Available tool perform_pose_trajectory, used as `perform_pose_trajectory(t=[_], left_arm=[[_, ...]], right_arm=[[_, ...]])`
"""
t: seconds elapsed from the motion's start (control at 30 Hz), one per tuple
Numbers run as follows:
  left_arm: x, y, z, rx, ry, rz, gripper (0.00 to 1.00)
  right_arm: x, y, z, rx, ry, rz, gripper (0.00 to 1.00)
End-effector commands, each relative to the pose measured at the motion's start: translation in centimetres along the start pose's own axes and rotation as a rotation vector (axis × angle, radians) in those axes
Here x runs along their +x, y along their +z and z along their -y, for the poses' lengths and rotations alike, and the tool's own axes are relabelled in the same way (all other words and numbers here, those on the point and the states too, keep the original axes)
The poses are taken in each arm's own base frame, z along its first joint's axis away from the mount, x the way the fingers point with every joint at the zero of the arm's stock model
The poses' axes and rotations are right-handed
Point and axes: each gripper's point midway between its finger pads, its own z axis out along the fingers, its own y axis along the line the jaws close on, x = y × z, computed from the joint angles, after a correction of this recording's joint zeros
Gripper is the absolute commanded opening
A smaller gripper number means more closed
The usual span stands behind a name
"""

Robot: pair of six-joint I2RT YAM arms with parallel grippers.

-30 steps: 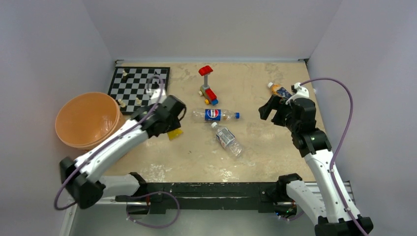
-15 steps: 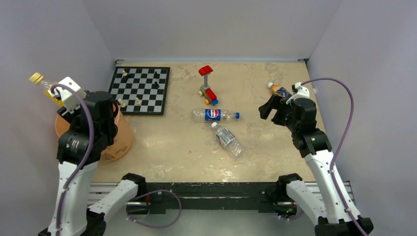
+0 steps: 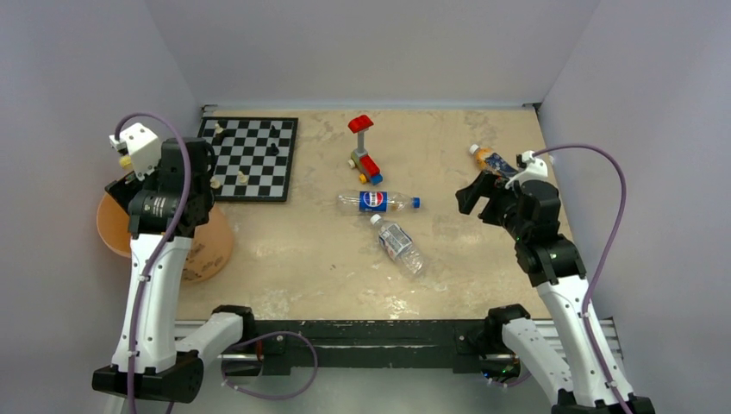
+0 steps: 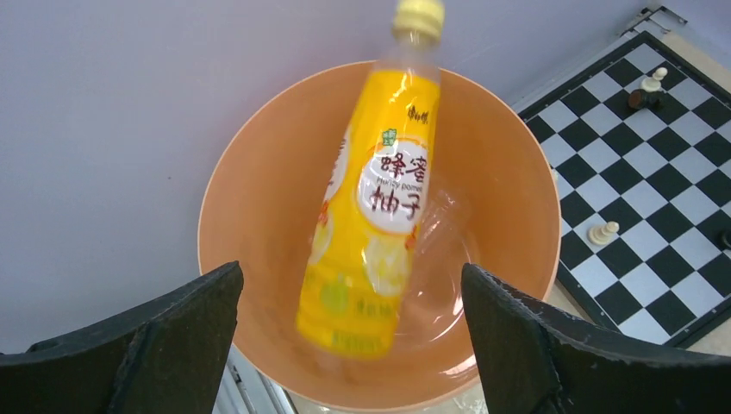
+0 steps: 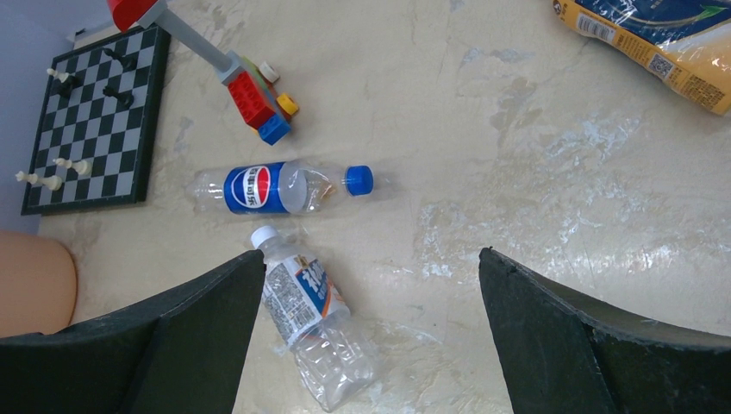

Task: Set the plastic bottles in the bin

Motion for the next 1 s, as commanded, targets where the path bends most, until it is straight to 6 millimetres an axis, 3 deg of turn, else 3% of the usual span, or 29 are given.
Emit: perform_pose_trajectory(t=[0.0,0.13,0.23,0.37,0.53,0.67,0.77,0.97], left_arm=[[-0.9,-0.7,0.4,0.060,-0.070,0.002,1.00],[-1.2,-2.6,1.9,0.184,-0.063,-0.010,1.00],[-0.4,-5.8,5.6,0.371,-0.015,-0.026,1.00],[3.6,-11.5,12.3,0.619,0.097,-0.137,1.00],[11.2,-19.2,19.9,0.838,0.210,-0.347,1.00],[18.1,-24.6,24.9,0.965,0.179,-0.623,1.00],[20.7,-26.7,27.2,0.989,0.174,-0.712,1.00],[23.0,-28.6,30.2,0.980,0.136,-0.819,1.00]], right_arm=[[-0.3,-0.1,0.2,0.007,-0.011,0.022,0.99],[-0.1,0.1,0.3,0.011,-0.008,0.017,0.99],[-0.1,0.3,0.3,0.008,0.000,0.022,0.99],[-0.4,0.4,0.1,0.006,0.009,0.023,0.99],[-0.8,-0.1,0.4,0.025,0.011,0.040,0.99],[-1.0,-0.7,0.5,0.034,0.015,0.046,0.99],[-1.1,-1.2,0.6,0.039,0.016,0.051,0.99],[-1.0,-1.9,0.9,0.054,0.016,0.054,0.99]])
